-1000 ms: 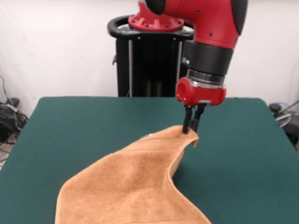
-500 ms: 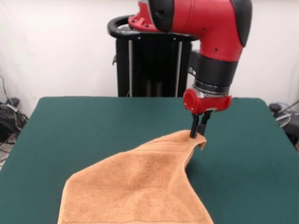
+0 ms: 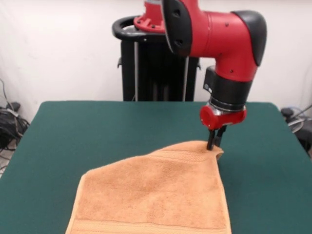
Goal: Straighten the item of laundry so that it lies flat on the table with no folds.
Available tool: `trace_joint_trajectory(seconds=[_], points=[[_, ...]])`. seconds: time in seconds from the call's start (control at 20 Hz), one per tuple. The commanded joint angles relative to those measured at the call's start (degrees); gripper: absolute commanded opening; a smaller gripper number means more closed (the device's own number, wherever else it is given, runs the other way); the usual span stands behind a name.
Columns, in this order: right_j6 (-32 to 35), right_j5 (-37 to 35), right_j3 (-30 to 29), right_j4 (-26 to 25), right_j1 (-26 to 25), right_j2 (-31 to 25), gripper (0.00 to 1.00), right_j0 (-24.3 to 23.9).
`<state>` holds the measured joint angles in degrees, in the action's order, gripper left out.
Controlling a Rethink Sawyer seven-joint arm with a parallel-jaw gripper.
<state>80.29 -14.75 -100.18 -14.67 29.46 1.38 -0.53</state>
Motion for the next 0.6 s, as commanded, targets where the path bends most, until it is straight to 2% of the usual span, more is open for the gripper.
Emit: trace_joint_trajectory(seconds=[0.05,0.4,0.6], points=[[4.04,-4.53,0.3,-0.09,-2.99,-8.08,0.0,-0.32],[0.4,-6.53,0.21,-1.28,-3.52,-12.45,0.0,-2.82],[-1.21,-10.22,-0.95,-0.72,-1.8,-15.35,0.0,-4.91]])
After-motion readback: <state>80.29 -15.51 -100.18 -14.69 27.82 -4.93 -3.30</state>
